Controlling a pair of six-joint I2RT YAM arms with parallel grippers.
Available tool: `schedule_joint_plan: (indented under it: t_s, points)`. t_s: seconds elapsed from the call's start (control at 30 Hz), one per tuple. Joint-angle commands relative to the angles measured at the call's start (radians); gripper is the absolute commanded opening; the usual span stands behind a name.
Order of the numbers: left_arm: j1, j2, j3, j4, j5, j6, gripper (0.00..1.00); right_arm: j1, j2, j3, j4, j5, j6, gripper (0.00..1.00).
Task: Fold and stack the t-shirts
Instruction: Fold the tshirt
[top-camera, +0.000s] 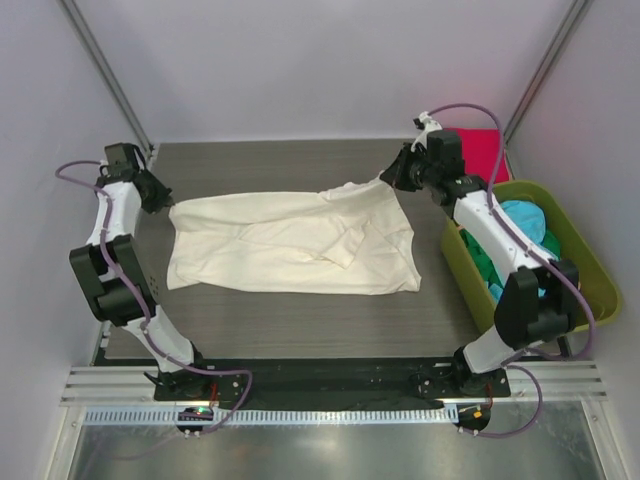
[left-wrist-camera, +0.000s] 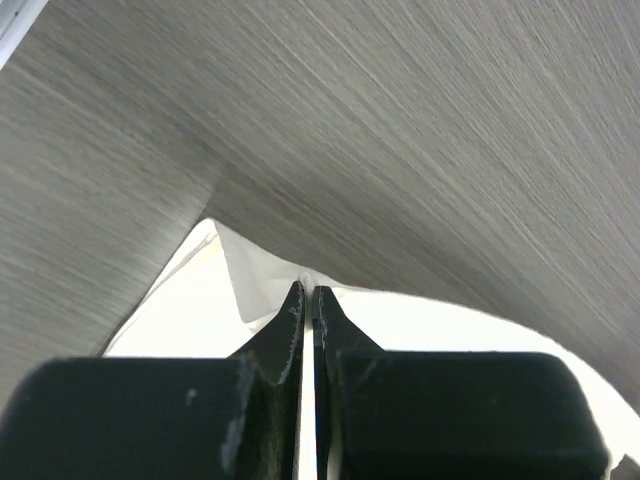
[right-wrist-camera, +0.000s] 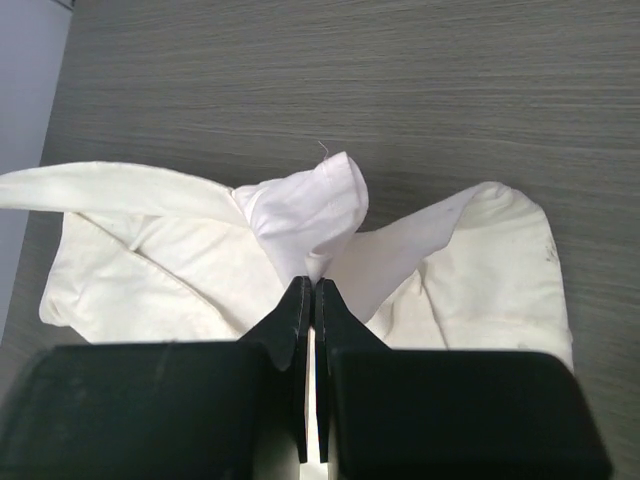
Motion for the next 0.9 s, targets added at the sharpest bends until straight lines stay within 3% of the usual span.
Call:
schedule_joint_plan:
  t_s: [0.0,0.27,0.3,0.33,0.37,0.4,0.43,0.5,0.67,0.87]
  points:
    - [0.007,-0.091,-0.029,0.052,-0.001,0.006,0.0,0.009,-0.13,-0.126,0.084,0.044,0.027,0.01]
    - [0.015,-0.162,-0.152,0.004,-0.099,0.001,0.0,0.043,-0.374,-0.566,0.162,0.254,0.178,0.01]
    - [0.015,-0.174,-0.159,-0.025,-0.131,-0.01,0.11,0.046,-0.391,-0.614,0.159,0.261,0.193,0.02]
    - [0.026,-0.185,-0.164,-0.037,-0.144,-0.02,0.15,0.046,-0.406,-0.631,0.151,0.307,0.217,0.11]
    - [0.032,-0.198,-0.184,-0.04,-0.159,-0.034,0.21,0.048,-0.45,-0.648,0.139,0.326,0.23,0.33]
    - [0.041,-0.232,-0.193,-0.042,-0.18,-0.065,0.45,0.051,-0.472,-0.675,0.137,0.368,0.239,0.51]
    - [0.062,-0.249,-0.204,-0.04,-0.184,-0.082,0.57,0.051,-0.498,-0.682,0.13,0.389,0.256,0.63]
    - [0.072,-0.29,-0.233,-0.028,-0.211,-0.099,0.73,0.052,-0.546,-0.68,0.101,0.425,0.255,0.85]
    - [0.037,-0.412,-0.273,0.003,-0.228,-0.111,0.73,0.098,-0.54,-0.625,0.074,0.424,0.264,0.88]
    - [-0.184,-0.361,-0.277,-0.054,-0.256,-0.132,0.7,0.301,-0.31,-0.541,0.076,0.51,0.3,0.87]
